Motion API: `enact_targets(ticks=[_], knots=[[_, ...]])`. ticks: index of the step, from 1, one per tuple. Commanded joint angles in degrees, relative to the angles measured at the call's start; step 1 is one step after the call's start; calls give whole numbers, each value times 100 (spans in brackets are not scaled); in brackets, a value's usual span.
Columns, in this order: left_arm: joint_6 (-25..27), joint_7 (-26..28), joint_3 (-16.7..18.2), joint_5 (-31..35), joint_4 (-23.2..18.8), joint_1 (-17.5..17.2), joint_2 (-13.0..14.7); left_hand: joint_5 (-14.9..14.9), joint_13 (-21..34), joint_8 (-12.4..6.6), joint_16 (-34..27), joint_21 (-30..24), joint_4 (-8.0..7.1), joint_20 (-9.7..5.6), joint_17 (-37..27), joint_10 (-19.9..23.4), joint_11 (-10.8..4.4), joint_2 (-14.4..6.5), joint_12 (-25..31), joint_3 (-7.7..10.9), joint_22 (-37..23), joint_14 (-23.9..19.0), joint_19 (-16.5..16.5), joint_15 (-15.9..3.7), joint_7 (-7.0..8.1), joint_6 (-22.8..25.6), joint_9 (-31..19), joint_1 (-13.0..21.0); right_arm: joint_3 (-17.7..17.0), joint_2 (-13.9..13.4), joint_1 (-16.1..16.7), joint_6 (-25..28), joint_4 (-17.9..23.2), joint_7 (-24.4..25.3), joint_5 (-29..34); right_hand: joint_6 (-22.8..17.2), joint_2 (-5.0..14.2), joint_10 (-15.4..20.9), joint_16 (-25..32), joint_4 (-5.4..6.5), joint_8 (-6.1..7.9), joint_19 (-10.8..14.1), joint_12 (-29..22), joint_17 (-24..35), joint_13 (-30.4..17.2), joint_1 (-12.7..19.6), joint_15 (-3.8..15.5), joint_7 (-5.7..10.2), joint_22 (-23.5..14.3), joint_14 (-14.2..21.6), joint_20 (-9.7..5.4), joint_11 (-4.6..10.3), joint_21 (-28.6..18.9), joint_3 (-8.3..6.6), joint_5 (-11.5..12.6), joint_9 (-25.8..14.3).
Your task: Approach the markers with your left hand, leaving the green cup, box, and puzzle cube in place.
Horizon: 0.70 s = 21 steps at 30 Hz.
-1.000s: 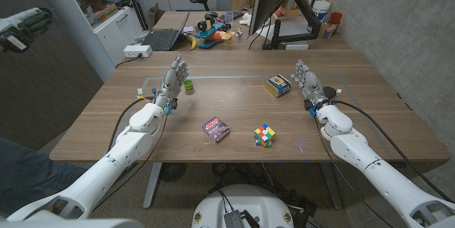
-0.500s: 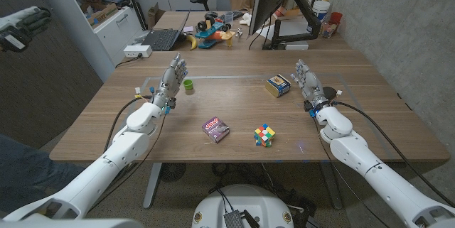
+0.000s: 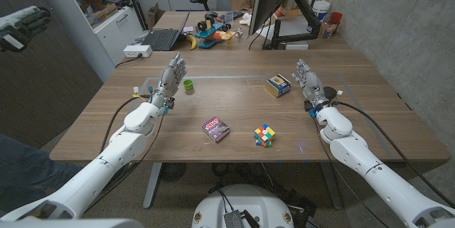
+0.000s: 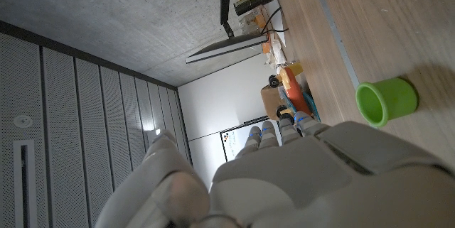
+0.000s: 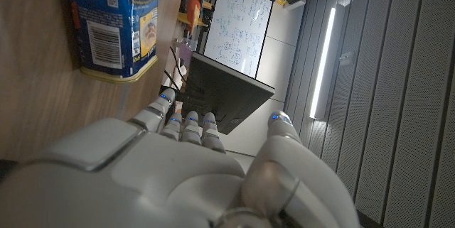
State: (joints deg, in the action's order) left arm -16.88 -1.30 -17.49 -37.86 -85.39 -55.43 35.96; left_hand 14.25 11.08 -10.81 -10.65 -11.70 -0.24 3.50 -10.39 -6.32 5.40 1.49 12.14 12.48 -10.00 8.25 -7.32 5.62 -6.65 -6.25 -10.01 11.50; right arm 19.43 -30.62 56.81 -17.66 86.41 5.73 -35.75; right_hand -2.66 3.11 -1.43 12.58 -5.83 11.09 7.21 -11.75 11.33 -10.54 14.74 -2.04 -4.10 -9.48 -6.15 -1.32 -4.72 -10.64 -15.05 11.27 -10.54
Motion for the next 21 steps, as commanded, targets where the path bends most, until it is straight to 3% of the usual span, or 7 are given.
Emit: enact_targets(ticks=[1, 21], knots=[[4, 95, 82, 129, -237, -195, 217, 21, 6, -26, -40, 7, 37, 42, -20, -20, 0, -25, 22, 34, -17, 12, -7, 8, -89, 37, -19, 87, -37, -80, 81, 26, 132, 57, 33, -41, 16, 37, 8, -3, 42, 25, -8, 14, -25, 43, -3, 3, -17, 40, 16, -10, -26, -6, 32, -31], [-252, 63, 286, 220, -552, -561, 472, 10, 6, -30, -46, 11, 89, 68, -17, 21, 1, -68, 30, 56, -19, -32, 20, 23, -87, 75, -22, 172, -25, -38, 137, -5, 216, 163, 102, -101, 35, 99, 11, -23, 52, 41, -13, 10, -25, 61, 43, 13, -18, 113, 13, 44, -28, 3, 32, -31]])
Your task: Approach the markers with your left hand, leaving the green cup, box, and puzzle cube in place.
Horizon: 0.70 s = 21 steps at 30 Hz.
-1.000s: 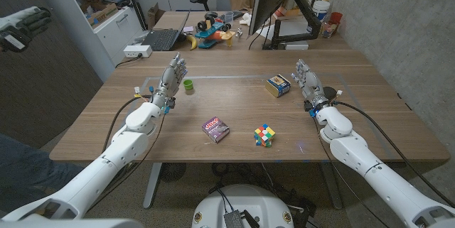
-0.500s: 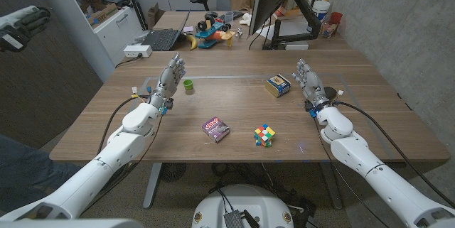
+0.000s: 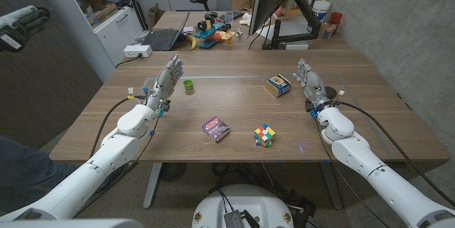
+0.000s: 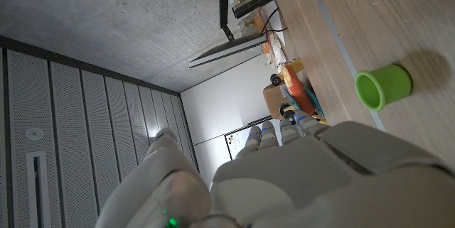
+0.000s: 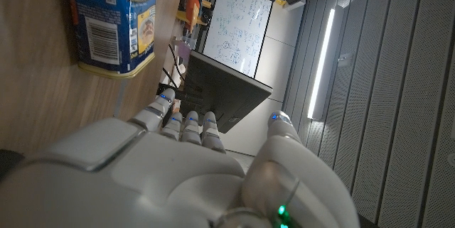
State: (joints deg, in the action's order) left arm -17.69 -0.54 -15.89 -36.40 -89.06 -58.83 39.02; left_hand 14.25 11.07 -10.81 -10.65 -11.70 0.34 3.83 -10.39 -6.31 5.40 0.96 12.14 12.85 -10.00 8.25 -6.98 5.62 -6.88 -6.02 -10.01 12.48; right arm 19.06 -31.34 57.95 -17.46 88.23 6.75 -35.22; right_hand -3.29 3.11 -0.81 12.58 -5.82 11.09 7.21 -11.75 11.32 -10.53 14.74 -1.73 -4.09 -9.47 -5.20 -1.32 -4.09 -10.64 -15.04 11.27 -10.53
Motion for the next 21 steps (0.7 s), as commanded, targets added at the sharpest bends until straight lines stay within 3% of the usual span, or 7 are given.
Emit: enact_targets(ticks=[1, 21], knots=[[-184, 8, 135, 102, -199, -238, 179, 9, 7, -31, -46, 11, 39, 46, -17, 20, 5, -19, 29, 22, -19, -35, -9, 33, -63, 55, -22, 84, 12, 42, 24, -34, 31, 66, 49, -34, 36, 35, 10, -24, 49, 42, -11, 10, -25, 63, 13, 11, -19, 18, 10, -8, -29, 3, 32, -31], [-306, 44, 400, 144, -341, -590, 407, -2, 9, -27, -43, 19, 95, 115, -15, 32, 29, -48, 27, 42, -20, -57, 0, 69, -67, 64, -24, 169, 27, 80, 47, -62, 81, 144, 115, -55, 54, 106, -9, -45, 45, 46, -20, 7, -26, 87, 13, 15, -19, 28, 12, -8, -27, 7, 32, -31]])
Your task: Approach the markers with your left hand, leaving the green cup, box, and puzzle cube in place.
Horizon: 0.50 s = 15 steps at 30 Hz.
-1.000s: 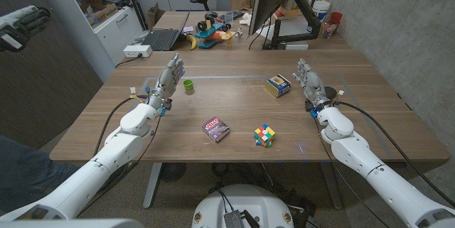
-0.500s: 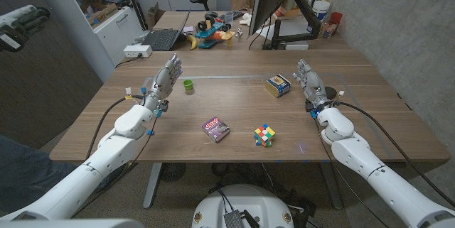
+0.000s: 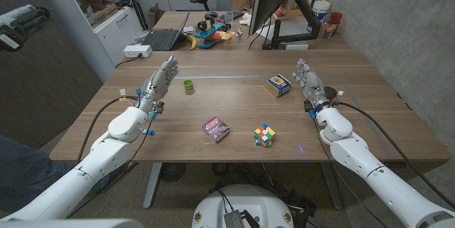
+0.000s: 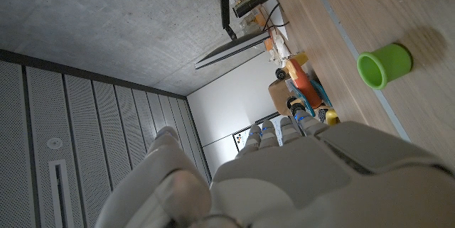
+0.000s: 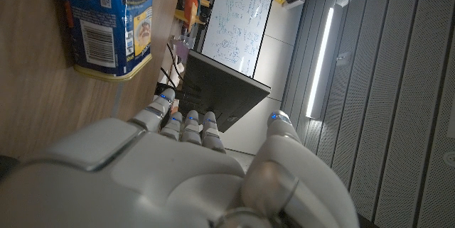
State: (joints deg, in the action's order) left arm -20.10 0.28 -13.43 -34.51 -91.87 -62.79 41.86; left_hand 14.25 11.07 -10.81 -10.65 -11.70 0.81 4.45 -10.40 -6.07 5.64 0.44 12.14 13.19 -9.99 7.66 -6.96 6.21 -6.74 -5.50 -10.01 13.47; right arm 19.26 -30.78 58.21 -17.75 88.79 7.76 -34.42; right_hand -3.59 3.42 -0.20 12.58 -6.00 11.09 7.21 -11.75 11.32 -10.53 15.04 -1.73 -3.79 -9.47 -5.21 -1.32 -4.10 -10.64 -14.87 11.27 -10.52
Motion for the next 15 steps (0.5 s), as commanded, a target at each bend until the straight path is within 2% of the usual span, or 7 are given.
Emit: enact_targets(ticks=[1, 15], knots=[[-70, -36, 163, -38, -57, -202, 129, -3, 9, -27, -43, 19, 49, 55, -15, 8, 6, 4, 27, 9, -21, 1, -2, 11, -81, 13, -25, 73, 6, 23, 25, -32, 32, 53, 42, -25, 24, 45, -9, -28, 45, 44, -19, 7, -26, 57, 14, -14, -20, 28, 15, -9, -26, -10, 32, -31], [-124, -50, 298, 27, -102, -374, 271, -10, 9, -28, -45, 22, 77, 60, -15, 24, 0, -10, 30, 20, -22, -15, 0, 17, -80, 24, -25, 116, -32, 18, 109, -73, 79, 114, 54, -27, 35, 50, -18, -37, 40, 46, -9, 8, -27, 66, 10, -11, -20, 34, 13, -13, -25, -5, 31, -32]])
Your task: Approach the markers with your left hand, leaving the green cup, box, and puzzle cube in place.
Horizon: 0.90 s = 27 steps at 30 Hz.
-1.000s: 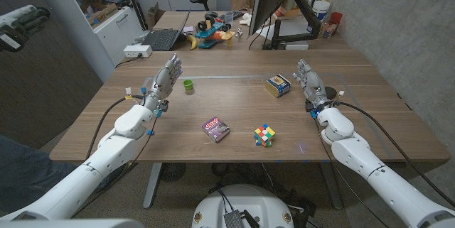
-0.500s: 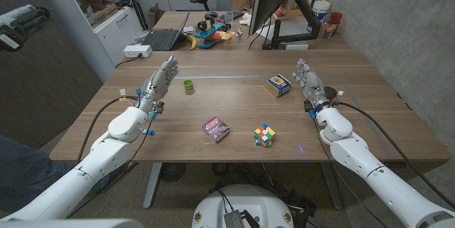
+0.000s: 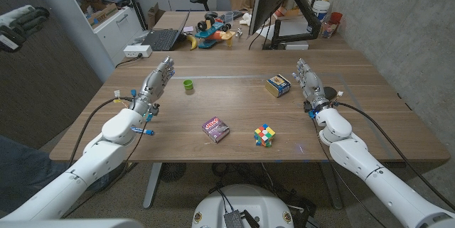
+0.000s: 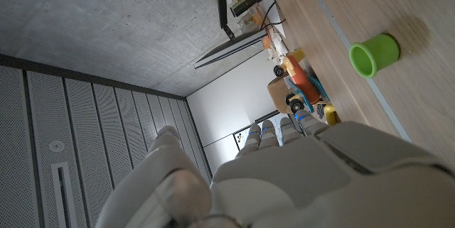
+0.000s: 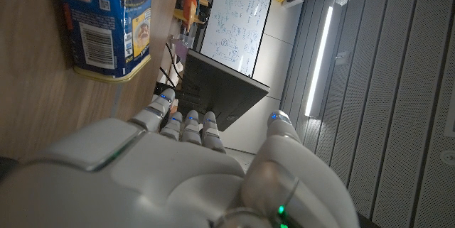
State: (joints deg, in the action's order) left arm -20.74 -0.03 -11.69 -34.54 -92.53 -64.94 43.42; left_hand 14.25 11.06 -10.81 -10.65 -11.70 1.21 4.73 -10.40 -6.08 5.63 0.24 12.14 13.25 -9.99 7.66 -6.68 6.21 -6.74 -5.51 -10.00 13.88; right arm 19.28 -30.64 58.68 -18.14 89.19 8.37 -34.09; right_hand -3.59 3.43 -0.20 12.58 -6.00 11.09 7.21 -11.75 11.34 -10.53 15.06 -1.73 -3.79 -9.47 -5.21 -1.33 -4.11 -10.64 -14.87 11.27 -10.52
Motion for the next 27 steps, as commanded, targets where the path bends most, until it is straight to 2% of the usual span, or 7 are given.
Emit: enact_targets(ticks=[1, 27], knots=[[-60, -20, 125, 31, -37, -160, 114, -10, 10, -28, -45, 22, 38, 32, -14, 23, 2, 8, 29, 15, -22, -15, -28, 23, -80, 25, -26, 77, -34, 4, 62, -33, 40, 54, 21, -28, 34, 50, -18, -38, 39, 46, -9, 6, -28, 65, 10, -6, -20, 35, 13, -11, -25, -4, 31, -32], [-207, 97, 618, 177, -368, -839, 410, -28, 11, -30, -47, 23, 100, 37, -15, 52, 17, -19, 33, 37, -24, -45, -9, 15, -79, 53, -27, 169, -43, 46, 117, -80, 82, 116, 45, -45, 52, 64, -28, -49, 38, 27, 1, 8, -29, 77, 4, -4, -21, 48, 31, -9, -17, 4, 30, -33]])
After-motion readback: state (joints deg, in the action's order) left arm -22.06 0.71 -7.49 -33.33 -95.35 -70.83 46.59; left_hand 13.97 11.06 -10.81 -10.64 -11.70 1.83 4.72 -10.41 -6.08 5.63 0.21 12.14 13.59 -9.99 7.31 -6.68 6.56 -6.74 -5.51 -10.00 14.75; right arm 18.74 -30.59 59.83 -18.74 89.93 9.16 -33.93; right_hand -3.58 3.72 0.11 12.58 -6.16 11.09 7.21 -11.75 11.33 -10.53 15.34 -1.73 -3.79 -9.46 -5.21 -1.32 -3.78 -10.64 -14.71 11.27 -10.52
